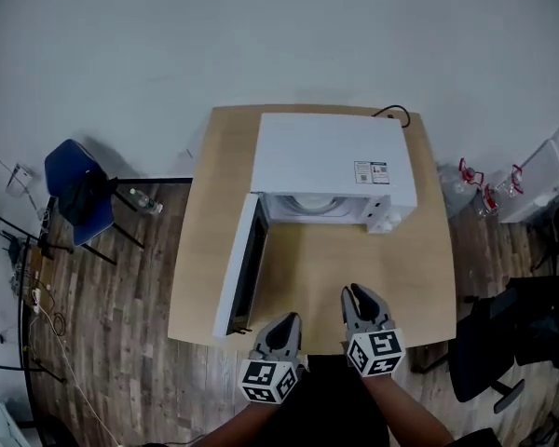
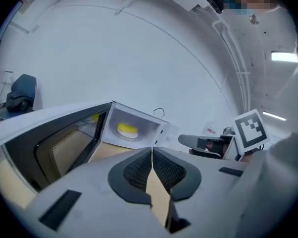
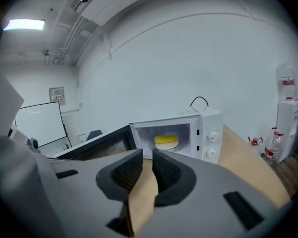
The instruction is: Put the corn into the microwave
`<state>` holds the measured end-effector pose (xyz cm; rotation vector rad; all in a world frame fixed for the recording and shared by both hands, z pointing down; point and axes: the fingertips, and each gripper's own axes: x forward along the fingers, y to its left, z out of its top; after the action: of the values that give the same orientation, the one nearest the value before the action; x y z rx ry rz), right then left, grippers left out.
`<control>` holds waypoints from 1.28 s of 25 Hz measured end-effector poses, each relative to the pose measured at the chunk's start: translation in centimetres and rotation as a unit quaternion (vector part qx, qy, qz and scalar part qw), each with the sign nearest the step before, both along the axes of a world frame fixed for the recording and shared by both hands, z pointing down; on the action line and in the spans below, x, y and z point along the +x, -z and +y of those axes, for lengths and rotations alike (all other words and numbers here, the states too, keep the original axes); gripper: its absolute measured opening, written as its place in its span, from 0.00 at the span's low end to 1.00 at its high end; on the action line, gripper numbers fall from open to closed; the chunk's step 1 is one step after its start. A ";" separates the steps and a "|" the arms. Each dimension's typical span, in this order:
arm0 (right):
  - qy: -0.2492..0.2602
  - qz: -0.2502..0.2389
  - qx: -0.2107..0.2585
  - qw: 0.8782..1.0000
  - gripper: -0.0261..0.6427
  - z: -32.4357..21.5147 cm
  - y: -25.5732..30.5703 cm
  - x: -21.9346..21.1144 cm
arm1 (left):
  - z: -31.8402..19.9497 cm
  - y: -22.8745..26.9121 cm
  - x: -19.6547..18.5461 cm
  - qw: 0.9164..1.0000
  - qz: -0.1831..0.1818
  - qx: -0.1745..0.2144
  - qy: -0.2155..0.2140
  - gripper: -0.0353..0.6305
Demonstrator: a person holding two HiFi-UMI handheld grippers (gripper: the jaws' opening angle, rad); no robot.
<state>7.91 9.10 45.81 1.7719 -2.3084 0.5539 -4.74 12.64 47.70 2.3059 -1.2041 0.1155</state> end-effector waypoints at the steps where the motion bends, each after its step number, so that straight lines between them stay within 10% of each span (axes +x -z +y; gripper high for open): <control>1: 0.000 0.002 0.009 1.000 0.20 1.7 1.1 0.0 | 1.0 0.4 0.0 1.000 -0.005 0.002 -0.007 0.07; 15: 0.033 0.019 0.069 0.997 0.14 16.0 9.1 2.0 | 10.2 9.5 4.0 0.993 -0.041 0.107 -0.019 0.07; 32: 0.048 0.032 0.101 0.993 0.13 25.7 11.1 8.7 | 20.9 11.2 10.2 0.988 -0.062 0.140 0.016 0.07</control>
<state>16.64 34.79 34.73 1.7217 -2.4647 0.2523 5.44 33.51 36.52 2.5516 -1.3950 0.0831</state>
